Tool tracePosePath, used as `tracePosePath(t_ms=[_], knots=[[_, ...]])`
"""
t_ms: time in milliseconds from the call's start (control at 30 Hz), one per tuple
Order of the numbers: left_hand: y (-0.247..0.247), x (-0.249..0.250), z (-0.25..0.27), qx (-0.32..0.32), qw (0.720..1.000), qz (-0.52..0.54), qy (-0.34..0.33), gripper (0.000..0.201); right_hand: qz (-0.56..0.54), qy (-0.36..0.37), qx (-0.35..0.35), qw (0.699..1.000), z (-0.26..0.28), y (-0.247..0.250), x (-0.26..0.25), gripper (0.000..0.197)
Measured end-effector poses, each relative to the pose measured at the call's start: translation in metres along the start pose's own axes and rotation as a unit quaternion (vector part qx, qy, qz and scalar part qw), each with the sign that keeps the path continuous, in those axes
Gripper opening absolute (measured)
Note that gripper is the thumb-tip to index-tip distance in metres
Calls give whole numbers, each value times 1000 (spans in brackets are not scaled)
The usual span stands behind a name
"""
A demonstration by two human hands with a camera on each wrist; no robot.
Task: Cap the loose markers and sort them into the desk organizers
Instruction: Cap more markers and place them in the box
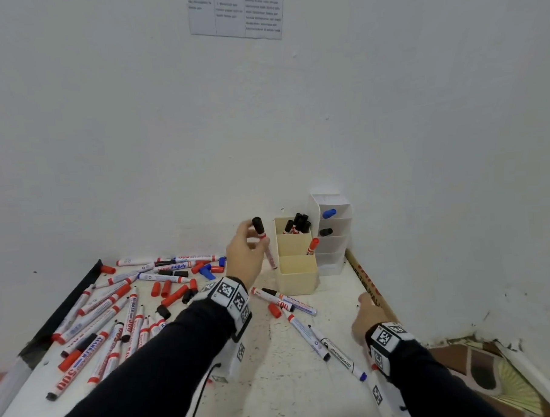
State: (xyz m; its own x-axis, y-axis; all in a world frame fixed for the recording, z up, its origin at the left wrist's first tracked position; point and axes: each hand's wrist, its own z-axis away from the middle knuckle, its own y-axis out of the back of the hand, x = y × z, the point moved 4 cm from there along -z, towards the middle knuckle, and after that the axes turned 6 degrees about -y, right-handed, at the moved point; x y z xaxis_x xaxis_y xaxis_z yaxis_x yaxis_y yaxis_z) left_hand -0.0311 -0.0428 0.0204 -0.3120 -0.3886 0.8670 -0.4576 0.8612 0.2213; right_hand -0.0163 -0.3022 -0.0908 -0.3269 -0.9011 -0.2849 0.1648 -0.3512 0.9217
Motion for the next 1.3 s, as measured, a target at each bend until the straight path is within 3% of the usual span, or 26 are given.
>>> tracePosePath(t_ms=[100, 233, 467, 667, 833, 933, 1000, 1067, 1133, 1200, 1300], knots=[[-6, 9, -23, 6, 999, 22, -40, 47, -22, 9, -39, 999, -1, -5, -16, 56], [-17, 14, -50, -5, 996, -5, -85, 38, -110, 20, -55, 992, -8, -4, -37, 39], [-40, -3, -79, -5, 994, -13, -107, 33, -189, 24, -118, 975, -22, -13, -58, 34], [-62, -30, -80, -116, 971, -172, -121, 32, -209, 12, -154, 966, -30, -19, -58, 29], [-68, -42, -69, -208, 890, -393, -98, 66, -223, 3, -162, 961, -28, -18, -58, 28], [-66, -40, -61, -275, 848, -452, -14, 71, -222, 9, -158, 962, -26, -19, -59, 28], [-62, -41, -55, -300, 855, -418, 66, 73, -215, 15, -146, 966, -24, -17, -58, 29], [-56, -41, -48, -269, 879, -383, 87, 74, -217, 19, -132, 967, -21, -14, -57, 31], [-48, -44, -37, -200, 918, -337, 63, 57, -223, 24, -109, 968, -17, -9, -56, 30], [-46, -52, -16, -206, 931, -292, 71, 25, -227, 34, -85, 969, -12, -2, -57, 28], [-50, -70, 26, -340, 867, -345, 117, 8, -248, 42, -68, 965, -2, 3, -60, 26]])
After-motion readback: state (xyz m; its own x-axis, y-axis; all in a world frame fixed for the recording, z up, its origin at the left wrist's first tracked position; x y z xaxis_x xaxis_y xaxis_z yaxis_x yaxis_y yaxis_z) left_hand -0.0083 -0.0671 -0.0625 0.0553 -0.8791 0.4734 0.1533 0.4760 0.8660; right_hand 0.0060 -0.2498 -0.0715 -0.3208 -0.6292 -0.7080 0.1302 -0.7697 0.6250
